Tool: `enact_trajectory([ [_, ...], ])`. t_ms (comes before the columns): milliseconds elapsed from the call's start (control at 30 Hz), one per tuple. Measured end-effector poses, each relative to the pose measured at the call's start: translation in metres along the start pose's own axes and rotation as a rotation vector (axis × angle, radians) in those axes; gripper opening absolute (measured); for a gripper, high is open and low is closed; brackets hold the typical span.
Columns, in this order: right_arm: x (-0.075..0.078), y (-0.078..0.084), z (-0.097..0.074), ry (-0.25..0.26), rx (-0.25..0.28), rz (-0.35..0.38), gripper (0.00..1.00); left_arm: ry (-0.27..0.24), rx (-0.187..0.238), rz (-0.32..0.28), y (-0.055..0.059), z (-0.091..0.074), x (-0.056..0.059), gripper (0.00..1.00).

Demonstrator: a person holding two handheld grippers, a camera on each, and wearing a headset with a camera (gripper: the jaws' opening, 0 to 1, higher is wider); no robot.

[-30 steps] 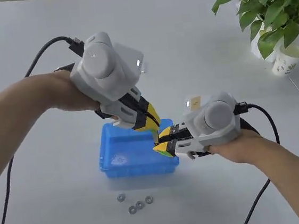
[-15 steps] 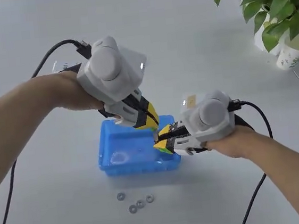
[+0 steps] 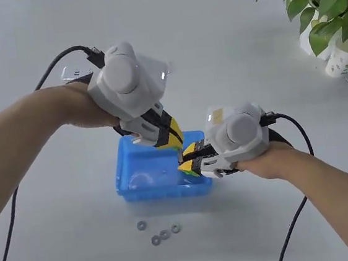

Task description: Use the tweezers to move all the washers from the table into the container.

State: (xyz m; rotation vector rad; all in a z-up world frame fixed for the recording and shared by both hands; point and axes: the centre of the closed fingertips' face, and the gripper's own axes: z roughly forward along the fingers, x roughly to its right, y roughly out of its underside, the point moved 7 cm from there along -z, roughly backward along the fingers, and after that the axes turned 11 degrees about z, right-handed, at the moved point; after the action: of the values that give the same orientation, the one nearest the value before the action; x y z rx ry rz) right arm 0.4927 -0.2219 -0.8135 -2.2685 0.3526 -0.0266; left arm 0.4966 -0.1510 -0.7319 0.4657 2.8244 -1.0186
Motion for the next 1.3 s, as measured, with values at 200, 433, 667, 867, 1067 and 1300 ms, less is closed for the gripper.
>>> enact_trajectory([
  [200,0.0,0.0,0.001,0.002,-0.017,-0.014,0.1,-0.005,-0.007,0.002,0.002,0.0,0.001,0.05],
  [433,0.0,0.0,0.0,0.009,-0.028,-0.025,0.11,-0.005,-0.005,0.005,0.001,0.001,0.001,0.05],
  [667,0.001,0.0,-0.003,0.015,-0.033,-0.031,0.11,-0.007,-0.008,0.008,0.001,-0.001,0.0,0.05],
  [867,0.0,-0.002,-0.006,0.016,-0.03,-0.032,0.11,-0.007,-0.009,0.014,-0.001,-0.004,0.001,0.05],
  [1067,-0.002,-0.008,-0.012,0.026,-0.017,-0.038,0.11,-0.018,-0.011,0.016,-0.008,-0.011,0.001,0.05],
  [1300,-0.008,-0.015,-0.022,0.03,0.007,-0.046,0.11,-0.031,-0.015,0.015,-0.02,-0.02,0.005,0.05],
])
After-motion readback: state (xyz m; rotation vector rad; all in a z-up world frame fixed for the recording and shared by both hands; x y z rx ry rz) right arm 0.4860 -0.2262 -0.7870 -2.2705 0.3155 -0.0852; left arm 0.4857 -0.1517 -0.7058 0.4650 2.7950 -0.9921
